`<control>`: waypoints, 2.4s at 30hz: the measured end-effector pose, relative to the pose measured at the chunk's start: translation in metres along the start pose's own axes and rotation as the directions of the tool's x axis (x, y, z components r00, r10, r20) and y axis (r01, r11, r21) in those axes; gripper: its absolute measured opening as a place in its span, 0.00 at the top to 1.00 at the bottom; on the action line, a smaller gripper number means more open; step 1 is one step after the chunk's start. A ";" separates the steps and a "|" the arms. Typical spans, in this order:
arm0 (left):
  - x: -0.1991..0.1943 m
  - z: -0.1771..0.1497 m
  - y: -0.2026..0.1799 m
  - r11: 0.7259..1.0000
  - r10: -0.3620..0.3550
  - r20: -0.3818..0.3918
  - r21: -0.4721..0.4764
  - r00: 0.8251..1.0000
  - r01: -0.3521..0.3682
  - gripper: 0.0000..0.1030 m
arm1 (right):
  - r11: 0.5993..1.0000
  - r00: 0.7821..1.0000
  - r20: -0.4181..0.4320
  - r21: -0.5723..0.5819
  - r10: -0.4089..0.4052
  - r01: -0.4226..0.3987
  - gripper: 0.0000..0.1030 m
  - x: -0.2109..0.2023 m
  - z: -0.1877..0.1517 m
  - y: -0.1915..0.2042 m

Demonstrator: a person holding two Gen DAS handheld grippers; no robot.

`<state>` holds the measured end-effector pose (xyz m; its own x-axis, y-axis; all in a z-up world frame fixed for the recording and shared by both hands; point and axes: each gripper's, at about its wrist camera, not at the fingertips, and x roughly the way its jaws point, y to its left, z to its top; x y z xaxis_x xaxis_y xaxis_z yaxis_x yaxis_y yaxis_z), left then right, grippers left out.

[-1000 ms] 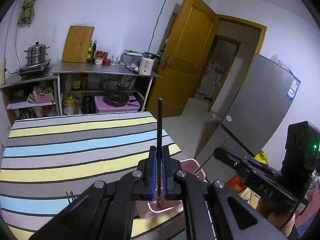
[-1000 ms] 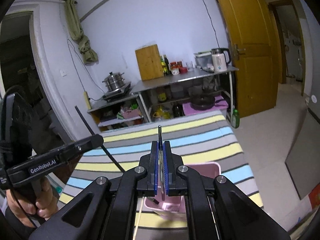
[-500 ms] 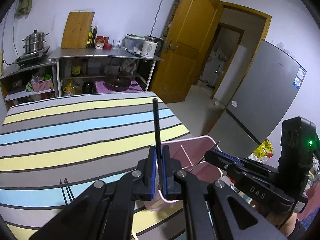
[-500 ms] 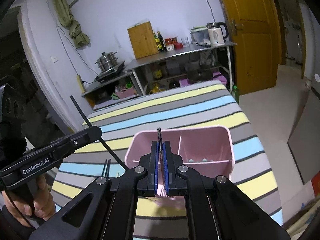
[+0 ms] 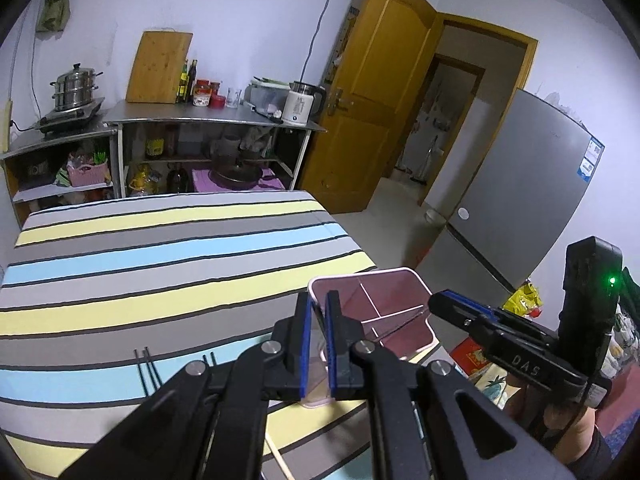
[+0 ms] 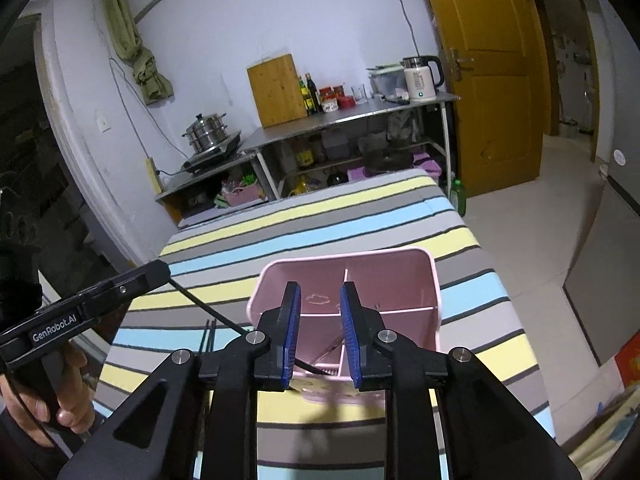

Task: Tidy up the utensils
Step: 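Open both grippers to drop the chopsticks into the pink holder, then move both open tools back down to the remaining chopsticks, then grasp a black chopstick with the left gripper while the right grasps another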

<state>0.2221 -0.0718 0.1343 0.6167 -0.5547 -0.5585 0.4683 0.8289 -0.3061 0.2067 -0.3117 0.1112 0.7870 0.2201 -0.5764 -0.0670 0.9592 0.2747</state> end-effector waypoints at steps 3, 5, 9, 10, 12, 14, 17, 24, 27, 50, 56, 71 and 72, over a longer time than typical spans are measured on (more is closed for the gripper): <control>-0.016 -0.003 0.004 1.000 -0.001 0.018 -0.008 1.000 0.002 0.93 | 1.000 1.000 0.021 -0.011 0.004 -0.004 0.78 -0.012 -0.003 0.007; -0.025 -0.007 0.007 1.000 -0.003 0.029 -0.010 1.000 0.003 0.93 | 1.000 0.999 0.031 -0.019 0.015 -0.015 0.78 -0.021 -0.007 0.013; -0.047 -0.017 0.018 1.000 0.009 0.057 -0.017 0.998 -0.008 0.93 | 0.999 0.998 0.046 -0.035 0.031 -0.030 0.78 -0.033 -0.015 0.023; -0.052 -0.020 0.021 1.000 0.017 0.063 -0.021 0.998 -0.015 0.93 | 0.999 0.998 0.049 -0.035 0.039 -0.037 0.78 -0.035 -0.017 0.026; -0.061 -0.027 0.028 0.999 0.030 0.075 -0.028 0.997 -0.028 0.93 | 0.998 0.997 0.051 -0.035 0.053 -0.051 0.78 -0.038 -0.022 0.030; -0.068 -0.036 0.036 0.998 0.059 0.085 -0.035 0.995 -0.057 0.93 | 0.997 0.997 0.048 -0.041 0.066 -0.064 0.78 -0.039 -0.028 0.037; -0.072 -0.052 0.051 0.994 0.100 0.073 -0.057 0.992 -0.096 0.93 | 0.995 0.996 0.035 -0.068 0.082 -0.079 0.78 -0.038 -0.040 0.050; -0.053 -0.095 0.085 0.977 0.170 -0.023 -0.126 0.985 -0.172 0.93 | 0.986 0.993 -0.035 -0.119 0.109 -0.113 0.78 -0.019 -0.070 0.071; -0.037 -0.109 0.100 0.968 0.197 -0.070 -0.146 0.978 -0.206 0.93 | 0.982 0.990 -0.080 -0.139 0.117 -0.127 0.78 -0.006 -0.085 0.080; 0.054 -0.142 0.145 0.929 0.251 -0.232 -0.213 0.940 -0.301 0.87 | 0.971 0.966 -0.237 -0.186 0.105 -0.152 0.78 0.057 -0.121 0.100; 0.060 -0.139 0.143 0.930 0.267 -0.237 -0.191 0.934 -0.314 0.83 | 0.970 0.962 -0.253 -0.189 0.100 -0.151 0.78 0.063 -0.124 0.103; 0.021 -0.151 0.173 0.908 0.337 -0.257 -0.167 0.906 -0.385 0.92 | 0.960 0.943 -0.320 -0.224 0.089 -0.167 0.78 0.124 -0.126 0.135; 0.017 -0.152 0.177 0.904 0.342 -0.256 -0.172 0.904 -0.391 0.92 | 0.959 0.942 -0.324 -0.227 0.089 -0.168 0.78 0.130 -0.126 0.137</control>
<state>0.2193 0.0766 -0.0465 0.5554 -0.1997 -0.8073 0.0734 0.9787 -0.1916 0.2222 -0.1293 -0.0226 0.5362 0.3498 -0.7682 -0.3357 0.9234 0.1861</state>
